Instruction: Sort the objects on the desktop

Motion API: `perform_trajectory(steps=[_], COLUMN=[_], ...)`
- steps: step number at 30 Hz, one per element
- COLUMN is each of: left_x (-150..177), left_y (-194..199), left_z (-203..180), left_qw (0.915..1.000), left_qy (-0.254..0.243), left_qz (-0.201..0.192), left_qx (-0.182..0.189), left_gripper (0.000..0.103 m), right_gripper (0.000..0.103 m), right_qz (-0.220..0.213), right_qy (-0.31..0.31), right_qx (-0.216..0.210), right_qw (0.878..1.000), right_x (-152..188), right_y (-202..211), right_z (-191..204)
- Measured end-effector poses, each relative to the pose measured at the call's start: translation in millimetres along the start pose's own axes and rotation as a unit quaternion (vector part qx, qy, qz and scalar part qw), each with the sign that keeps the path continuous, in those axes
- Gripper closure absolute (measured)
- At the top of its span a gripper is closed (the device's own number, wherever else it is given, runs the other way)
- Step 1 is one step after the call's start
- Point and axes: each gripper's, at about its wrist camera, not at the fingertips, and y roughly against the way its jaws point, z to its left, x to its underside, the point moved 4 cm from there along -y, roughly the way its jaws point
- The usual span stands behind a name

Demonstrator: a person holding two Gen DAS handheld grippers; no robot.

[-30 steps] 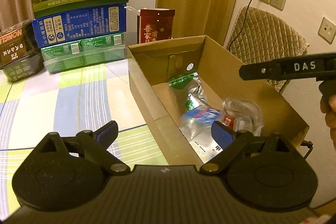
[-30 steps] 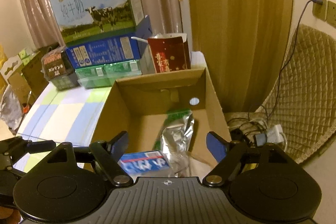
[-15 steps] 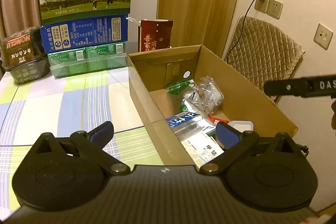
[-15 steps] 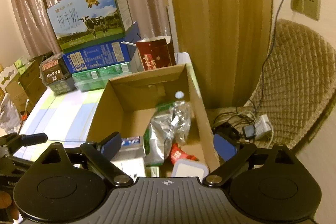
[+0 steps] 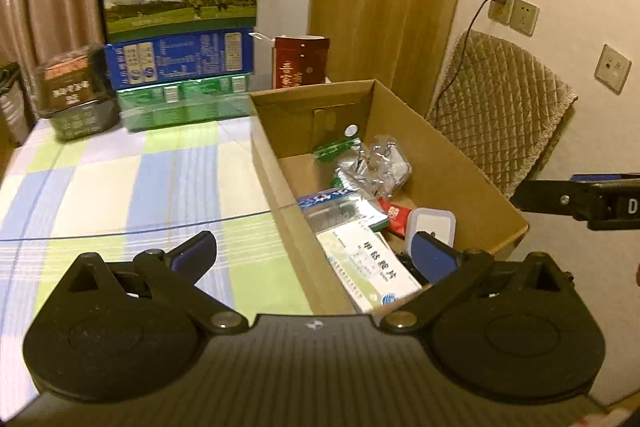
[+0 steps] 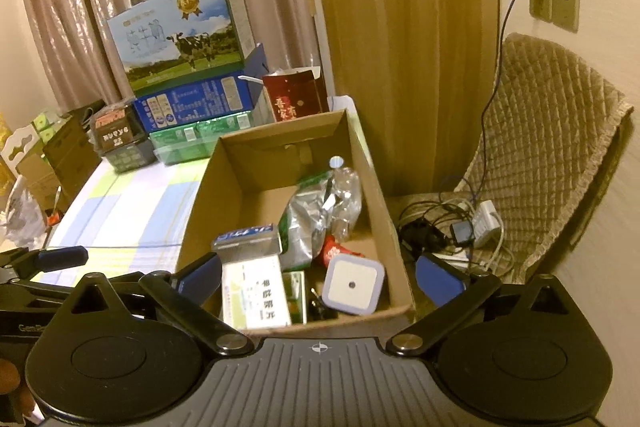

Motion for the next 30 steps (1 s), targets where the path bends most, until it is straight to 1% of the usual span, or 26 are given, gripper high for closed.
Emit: perform_trajectory(steps=[3,8,13,22,30], left_x=[4.9,9.8,15.6,32.8,41.8], left_y=[13.0,35.7,53.9,83.4,103.9], left_z=[-2.4,-8.7,-9.8,-9.2,-12.9], left_qw=[0.9999,0.9996,0.9996,0.9992,0.9985], left_qy=[0.016,0.023,0.026,0.038,0.049], left_qz=[-0.002,-0.011,-0.010,-0.003,-0.009], left_qx=[0.006,0.008,-0.010,-0.004,-0.020], left_gripper=[0.001,0.002,0.002,0.001,0.001], right_gripper=[0.002,0.002,0.002,0.002,0.002], right_qz=[-0.005,-0.008,-0.014,-0.023,-0.029], right_qy=[-0.001,0.001,0.004,0.030,0.033], right_qx=[0.000,-0.001,-0.001,0.001,-0.006], right_qw=[1.000,1.000,1.000,0.999,0.999], right_x=[6.6,17.9,28.3,41.1,46.5], right_y=[14.8,35.5,54.7,81.1,99.9], right_z=[3.1,9.3,14.9,33.8,43.0])
